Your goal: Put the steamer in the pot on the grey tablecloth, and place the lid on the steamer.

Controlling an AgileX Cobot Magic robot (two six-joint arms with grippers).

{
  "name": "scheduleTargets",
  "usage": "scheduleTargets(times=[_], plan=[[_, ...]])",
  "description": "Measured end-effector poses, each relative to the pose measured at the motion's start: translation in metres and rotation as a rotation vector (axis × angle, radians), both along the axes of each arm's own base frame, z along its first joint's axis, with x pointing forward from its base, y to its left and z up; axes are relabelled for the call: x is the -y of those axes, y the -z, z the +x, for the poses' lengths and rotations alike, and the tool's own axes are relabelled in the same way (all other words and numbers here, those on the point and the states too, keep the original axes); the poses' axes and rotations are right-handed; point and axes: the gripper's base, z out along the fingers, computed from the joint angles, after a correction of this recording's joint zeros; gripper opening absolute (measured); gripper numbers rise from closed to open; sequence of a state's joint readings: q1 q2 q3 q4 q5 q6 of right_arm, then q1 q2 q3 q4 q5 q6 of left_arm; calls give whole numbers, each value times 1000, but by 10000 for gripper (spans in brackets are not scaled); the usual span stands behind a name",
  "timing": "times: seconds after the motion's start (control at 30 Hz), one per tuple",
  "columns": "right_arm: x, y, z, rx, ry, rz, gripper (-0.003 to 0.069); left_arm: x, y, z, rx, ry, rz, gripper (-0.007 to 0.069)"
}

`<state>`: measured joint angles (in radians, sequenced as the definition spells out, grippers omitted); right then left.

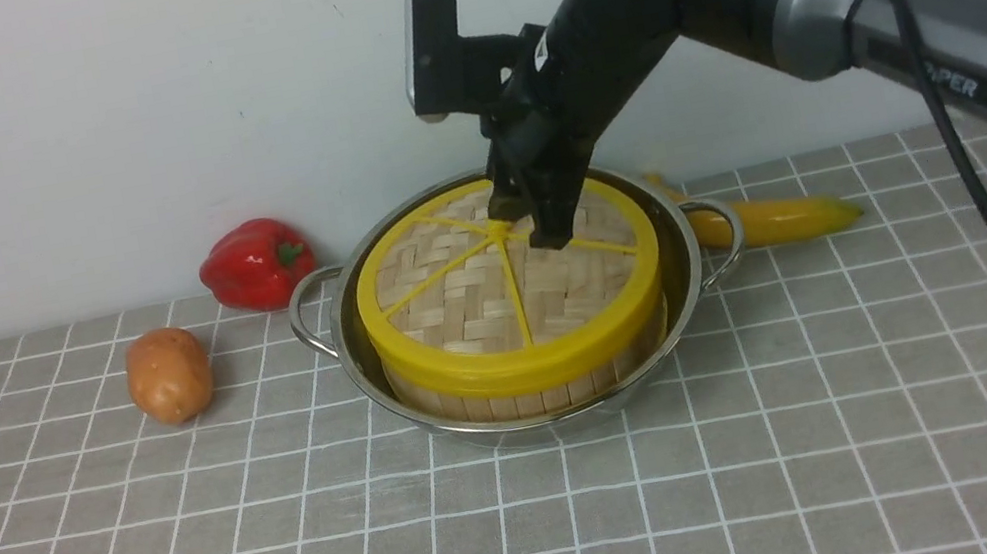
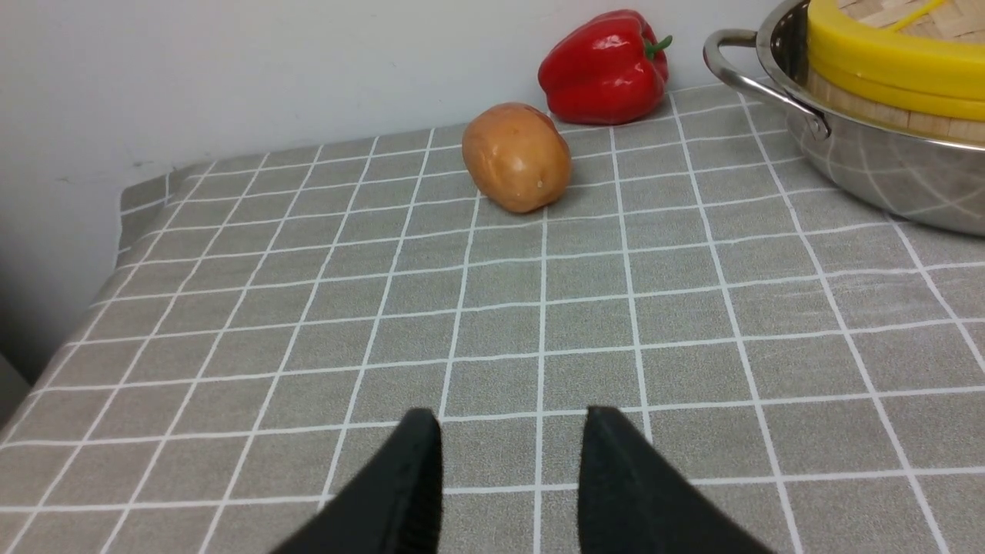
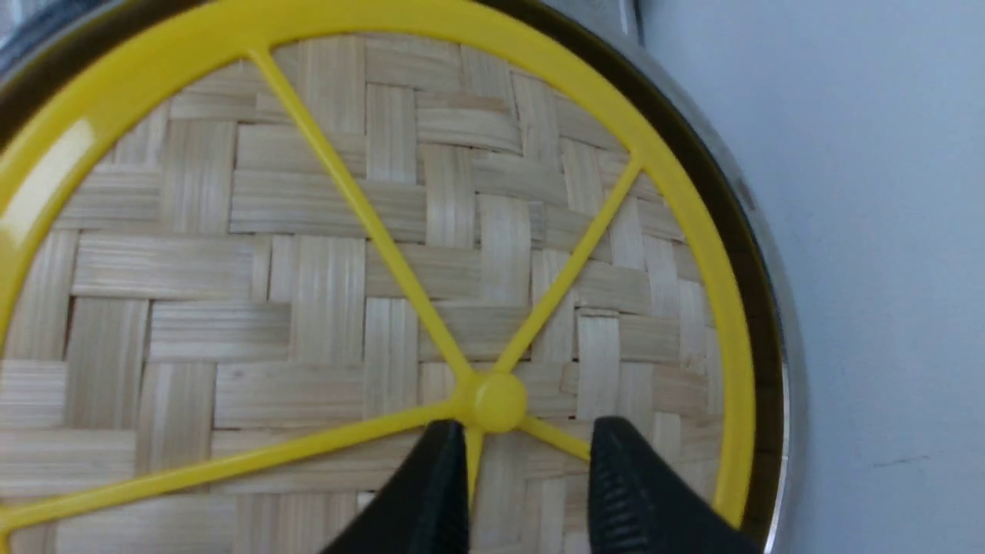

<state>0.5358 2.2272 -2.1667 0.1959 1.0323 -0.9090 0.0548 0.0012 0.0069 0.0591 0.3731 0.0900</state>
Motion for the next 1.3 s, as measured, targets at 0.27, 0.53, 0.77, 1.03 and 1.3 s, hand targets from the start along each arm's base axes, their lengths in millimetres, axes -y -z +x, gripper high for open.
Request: scheduleTargets(times=[0.27, 0.53, 0.77, 1.03, 1.3], plan=[[29, -80, -26, 97, 181, 51, -15, 0, 0, 0, 0, 0, 0, 243], [53, -141, -60, 117, 322, 164, -15, 0, 0, 0, 0, 0, 0, 243], [65, -175, -84, 70, 451, 352, -8, 0, 0, 0, 0, 0, 0, 243], [60, -175, -90, -64, 501, 465, -1, 0, 0, 0, 0, 0, 0, 243], [82, -147, -102, -209, 611, 388, 9, 0, 0, 0, 0, 0, 0, 243]])
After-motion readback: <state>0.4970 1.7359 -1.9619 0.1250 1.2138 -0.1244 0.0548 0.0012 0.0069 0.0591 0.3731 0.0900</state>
